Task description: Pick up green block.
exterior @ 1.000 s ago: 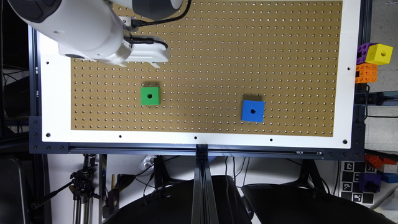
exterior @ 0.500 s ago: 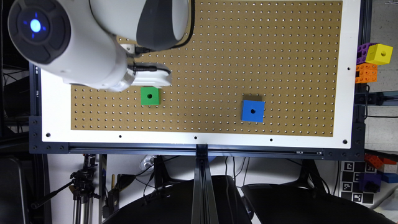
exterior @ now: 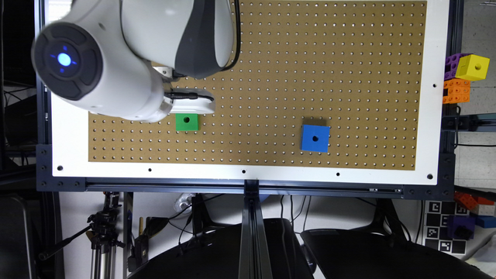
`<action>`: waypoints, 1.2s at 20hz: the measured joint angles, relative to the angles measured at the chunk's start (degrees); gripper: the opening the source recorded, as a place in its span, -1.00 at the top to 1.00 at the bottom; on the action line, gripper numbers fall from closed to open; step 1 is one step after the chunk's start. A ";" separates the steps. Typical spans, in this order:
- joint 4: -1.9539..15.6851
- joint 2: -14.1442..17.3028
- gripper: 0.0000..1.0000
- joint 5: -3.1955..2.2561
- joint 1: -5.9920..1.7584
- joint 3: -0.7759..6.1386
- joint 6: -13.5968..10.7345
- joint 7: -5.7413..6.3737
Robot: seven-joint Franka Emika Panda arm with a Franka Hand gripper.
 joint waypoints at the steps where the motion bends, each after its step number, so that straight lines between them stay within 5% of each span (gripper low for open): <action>1: 0.15 0.47 -1.00 0.00 0.00 0.00 0.29 0.00; 11: 1.23 3.03 -1.00 -0.02 -0.02 0.00 1.85 0.00; 19: 5.78 6.98 -1.00 -0.04 -0.04 -0.02 2.22 0.00; 24: 6.27 7.16 -1.00 -0.04 -0.02 -0.01 2.22 0.00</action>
